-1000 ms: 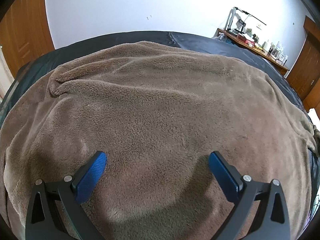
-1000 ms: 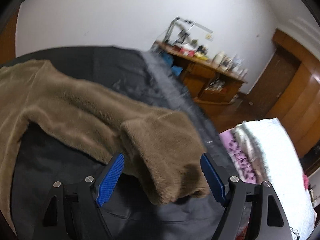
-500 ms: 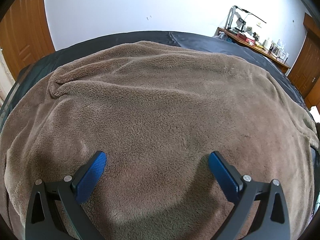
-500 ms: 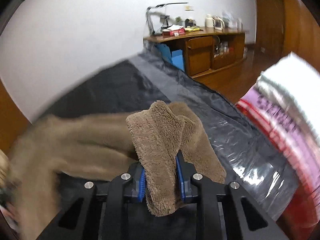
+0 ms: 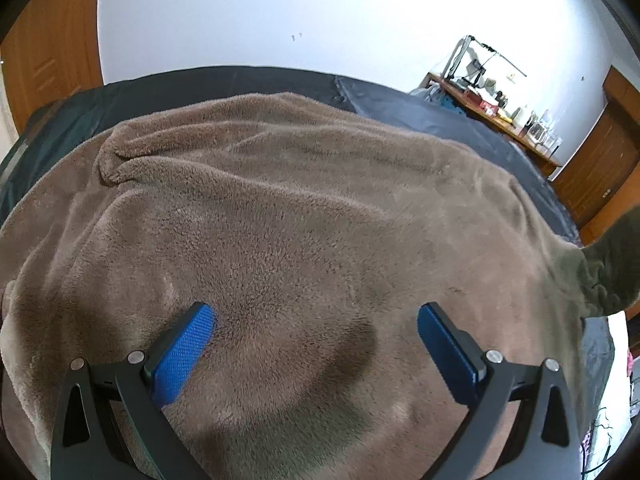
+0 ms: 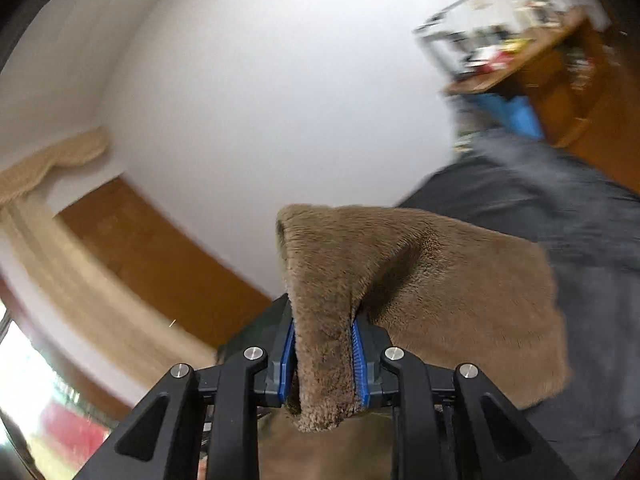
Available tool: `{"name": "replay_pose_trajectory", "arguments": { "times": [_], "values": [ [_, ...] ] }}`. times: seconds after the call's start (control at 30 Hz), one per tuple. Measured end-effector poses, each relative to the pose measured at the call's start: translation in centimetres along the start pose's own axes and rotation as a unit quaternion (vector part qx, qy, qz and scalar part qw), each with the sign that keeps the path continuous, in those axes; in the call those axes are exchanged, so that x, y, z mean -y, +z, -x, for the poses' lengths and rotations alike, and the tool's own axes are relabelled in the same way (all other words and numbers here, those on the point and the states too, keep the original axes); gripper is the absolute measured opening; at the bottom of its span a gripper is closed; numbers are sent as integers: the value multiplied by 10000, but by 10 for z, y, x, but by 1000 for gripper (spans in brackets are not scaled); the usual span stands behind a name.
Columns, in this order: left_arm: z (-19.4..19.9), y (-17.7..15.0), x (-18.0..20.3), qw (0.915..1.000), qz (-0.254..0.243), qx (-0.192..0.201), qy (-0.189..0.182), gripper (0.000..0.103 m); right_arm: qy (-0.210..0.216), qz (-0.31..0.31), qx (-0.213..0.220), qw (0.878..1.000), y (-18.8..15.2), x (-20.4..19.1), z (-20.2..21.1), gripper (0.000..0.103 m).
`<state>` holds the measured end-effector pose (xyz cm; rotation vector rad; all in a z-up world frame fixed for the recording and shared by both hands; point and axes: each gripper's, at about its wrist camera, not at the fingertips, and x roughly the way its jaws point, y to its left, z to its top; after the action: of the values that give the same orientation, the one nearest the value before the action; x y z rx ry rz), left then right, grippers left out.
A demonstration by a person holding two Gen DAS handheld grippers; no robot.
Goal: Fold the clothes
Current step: 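Carry the fleece corner with the right gripper toward the left gripper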
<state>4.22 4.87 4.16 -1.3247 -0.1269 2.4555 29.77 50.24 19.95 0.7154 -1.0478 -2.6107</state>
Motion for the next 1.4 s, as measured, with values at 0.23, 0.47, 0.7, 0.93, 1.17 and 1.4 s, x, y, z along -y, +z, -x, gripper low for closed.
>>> {"name": "replay_pose_trajectory", "arguments": {
  "times": [0.23, 0.47, 0.7, 0.93, 1.17, 1.4],
  "values": [
    [16, 5, -8, 9988, 219, 97, -419, 102, 711, 694, -909, 9909, -49, -93, -113, 25],
    [25, 12, -27, 9956, 636, 180, -665, 102, 170, 1963, -1732, 9650, -127, -144, -201, 26],
    [16, 10, -34, 9904, 895, -53, -1049, 102, -36, 1985, -2371, 9510, -168, -121, -241, 30],
    [3, 5, -24, 9888, 813, -252, -1226, 102, -21, 2041, -1634, 9652, -155, -101, -211, 71],
    [-8, 6, -21, 9846, 854, -336, -1490, 102, -924, 1897, -515, 9761, -149, -70, -183, 71],
    [-15, 13, -14, 9856, 873, -527, -1350, 102, -1335, 2140, -103, 9676, -151, -73, -168, 71]
  ]
}}
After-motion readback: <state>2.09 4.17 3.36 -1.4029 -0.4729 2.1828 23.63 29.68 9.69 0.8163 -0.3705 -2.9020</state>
